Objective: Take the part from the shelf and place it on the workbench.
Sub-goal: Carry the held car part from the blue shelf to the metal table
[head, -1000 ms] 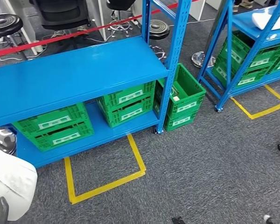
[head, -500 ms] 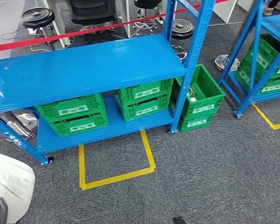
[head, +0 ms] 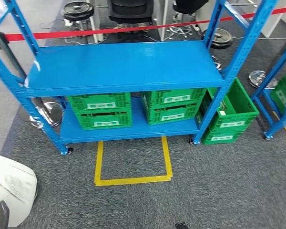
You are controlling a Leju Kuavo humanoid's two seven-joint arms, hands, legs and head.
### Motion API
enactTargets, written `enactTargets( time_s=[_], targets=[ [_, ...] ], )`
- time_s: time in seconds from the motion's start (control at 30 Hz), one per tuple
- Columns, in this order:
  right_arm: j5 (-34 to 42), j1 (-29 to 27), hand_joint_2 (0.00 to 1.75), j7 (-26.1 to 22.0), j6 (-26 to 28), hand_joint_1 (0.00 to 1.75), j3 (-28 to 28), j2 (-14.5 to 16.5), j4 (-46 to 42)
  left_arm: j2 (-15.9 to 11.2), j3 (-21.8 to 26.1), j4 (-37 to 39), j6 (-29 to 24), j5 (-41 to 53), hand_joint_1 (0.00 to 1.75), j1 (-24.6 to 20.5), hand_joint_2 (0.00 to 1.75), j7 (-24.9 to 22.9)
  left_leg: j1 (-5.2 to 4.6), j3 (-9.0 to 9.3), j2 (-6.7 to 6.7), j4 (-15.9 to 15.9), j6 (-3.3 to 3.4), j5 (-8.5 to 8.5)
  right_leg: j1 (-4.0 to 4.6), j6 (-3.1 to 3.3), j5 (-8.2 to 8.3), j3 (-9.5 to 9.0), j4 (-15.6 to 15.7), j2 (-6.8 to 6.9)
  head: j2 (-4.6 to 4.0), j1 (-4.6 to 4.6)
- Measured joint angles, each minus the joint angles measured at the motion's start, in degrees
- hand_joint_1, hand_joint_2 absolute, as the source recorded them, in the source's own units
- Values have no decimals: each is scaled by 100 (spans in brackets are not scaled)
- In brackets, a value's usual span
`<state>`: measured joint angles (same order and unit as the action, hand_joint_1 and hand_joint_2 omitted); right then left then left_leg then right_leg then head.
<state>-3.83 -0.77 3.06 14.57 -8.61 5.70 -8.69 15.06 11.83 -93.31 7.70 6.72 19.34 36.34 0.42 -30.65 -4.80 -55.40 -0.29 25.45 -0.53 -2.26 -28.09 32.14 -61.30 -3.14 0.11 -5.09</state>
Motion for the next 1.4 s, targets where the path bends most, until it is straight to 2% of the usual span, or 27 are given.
enactTargets(
  time_s=[0.07,0.13,0.17,0.23,0.3,0.33,0.37,0.4,0.43,0.5,0.57,0.63,0.67,0.7,0.73,0.8,0.83,0.87,0.9,0.93,0.97,1.03,1.1,1.17,1.23,1.37,1.4],
  targets=[
    [15,-2,0,-6,10,0,0,-1,3,-9,-46,-1,-4,-4,175,5,175,11,1,-57,-125,-26,-68,-17,-19,4,85,-146,352,-165,0,5],
    [27,9,0,-27,14,0,1,0,4,-19,-75,-2,-22,7,175,33,175,14,23,-117,-236,-28,-141,-46,-14,38,90,-140,354,-68,0,7],
    [33,10,0,-40,15,0,2,-1,4,-26,-86,-2,-36,15,175,50,175,15,23,-147,-202,-58,-171,-20,-17,71,104,-136,361,-4,1,10],
    [45,4,0,-61,7,0,2,-1,4,-43,-123,-2,-53,25,175,63,175,21,10,-329,59,-416,-224,218,-29,135,128,-134,390,145,1,32],
    [61,-6,0,-51,2,0,3,-4,4,-70,-193,-1,-27,24,175,60,175,36,2,-700,341,-1192,-270,602,-10,164,128,-124,394,308,0,47],
    [69,-12,0,-39,2,0,3,-6,4,-90,-232,2,-5,24,175,64,175,45,3,-865,389,-1534,-282,724,-3,169,125,-121,394,394,0,45],
    [76,-14,0,-28,4,0,4,-8,4,-107,-267,6,13,25,175,70,175,56,4,-946,407,-1707,-286,740,2,173,121,-121,394,479,0,46],
    [79,-12,0,-23,8,0,4,-10,4,-124,-298,10,23,28,175,75,175,68,3,-916,418,-1657,-281,643,6,174,118,-125,393,558,0,45],
    [80,-7,0,-22,20,0,4,-11,4,-142,-327,13,27,31,175,78,175,82,-1,-767,455,-1378,-267,456,8,171,114,-133,393,627,0,45],
    [81,2,0,-49,73,0,3,-11,4,-169,-383,15,28,38,175,75,175,104,-33,-329,682,-560,-223,94,29,145,97,-152,383,742,0,51],
    [80,1,0,-99,127,0,2,-12,4,-192,-445,16,27,38,175,73,175,108,-69,-99,857,-84,-165,-19,63,98,77,-157,375,845,0,44],
    [79,10,0,-138,142,0,1,-13,4,-213,-487,20,28,33,175,93,175,106,-80,-110,780,-21,-97,-15,76,42,69,-173,391,959,0,28],
    [79,16,0,-148,141,0,-1,-14,4,-221,-499,22,28,31,175,106,175,103,-71,-117,719,-9,-64,-29,69,8,46,-177,379,934,0,18],
    [79,19,0,-151,140,0,-2,-15,4,-229,-513,24,25,30,175,110,175,96,-57,-121,657,3,-30,-46,59,-24,-30,-148,295,827,0,10],
    [81,18,0,-145,140,0,-2,-16,4,-236,-532,25,14,30,175,107,175,87,-39,-122,596,15,0,-64,50,-50,-172,-60,82,671,0,-1],
    [86,8,0,-123,147,0,-2,-19,5,-250,-582,29,-25,34,175,97,175,72,-27,-133,472,15,32,-80,39,-76,-574,294,-697,383,0,-20],
    [88,2,0,-112,154,0,-2,-20,6,-255,-603,34,-46,38,175,96,175,67,-27,-137,403,13,38,-84,40,-81,-724,479,-1089,338,0,-22],
    [90,-2,0,-105,161,0,-2,-21,6,-258,-616,39,-63,43,175,97,175,63,-28,-138,330,11,40,-86,41,-82,-768,597,-1324,324,0,-22],
    [90,-8,0,-100,169,0,-2,-22,6,-261,-624,44,-74,46,175,98,175,60,-27,-135,249,8,38,-88,39,-80,-688,607,-1320,318,0,-22],
    [90,-12,0,-96,175,0,-2,-23,6,-262,-630,47,-81,48,175,98,175,57,-21,-130,165,4,32,-90,30,-77,-501,498,-1069,295,0,-22],
    [90,-14,0,-92,180,0,-2,-24,6,-263,-638,48,-86,49,175,98,175,54,-14,-127,84,-3,20,-92,11,-79,-265,311,-658,215,0,-23],
    [90,-16,0,-87,186,0,-3,-26,10,-264,-652,48,-89,50,175,94,175,50,-16,-151,-63,-35,-33,-96,-42,-76,21,-33,100,-83,1,-19],
    [90,-9,0,-86,192,0,-5,-28,15,-267,-665,48,-98,55,175,94,175,46,-10,-202,-183,-49,-108,-124,-52,-33,44,-137,324,-226,1,-14],
    [91,1,0,-77,209,0,-7,-32,15,-272,-676,48,-142,81,175,103,175,44,16,-241,-298,-33,-175,-162,-36,40,68,-136,319,-105,1,-15],
    [94,3,0,-68,221,0,-7,-33,15,-279,-678,48,-180,106,175,111,175,44,24,-260,-361,-29,-205,-172,-43,80,87,-136,332,-30,2,-19],
    [94,2,0,-67,221,0,-7,-33,15,-284,-678,48,-189,111,175,112,175,44,26,-263,-351,-35,-207,-165,-53,89,92,-138,341,-11,1,-21],
    [93,-2,0,-66,241,0,-7,-34,15,-292,-687,48,-212,113,175,108,175,36,16,-350,-185,-220,-223,-43,-49,112,97,-139,349,44,1,-7]
  ],
)
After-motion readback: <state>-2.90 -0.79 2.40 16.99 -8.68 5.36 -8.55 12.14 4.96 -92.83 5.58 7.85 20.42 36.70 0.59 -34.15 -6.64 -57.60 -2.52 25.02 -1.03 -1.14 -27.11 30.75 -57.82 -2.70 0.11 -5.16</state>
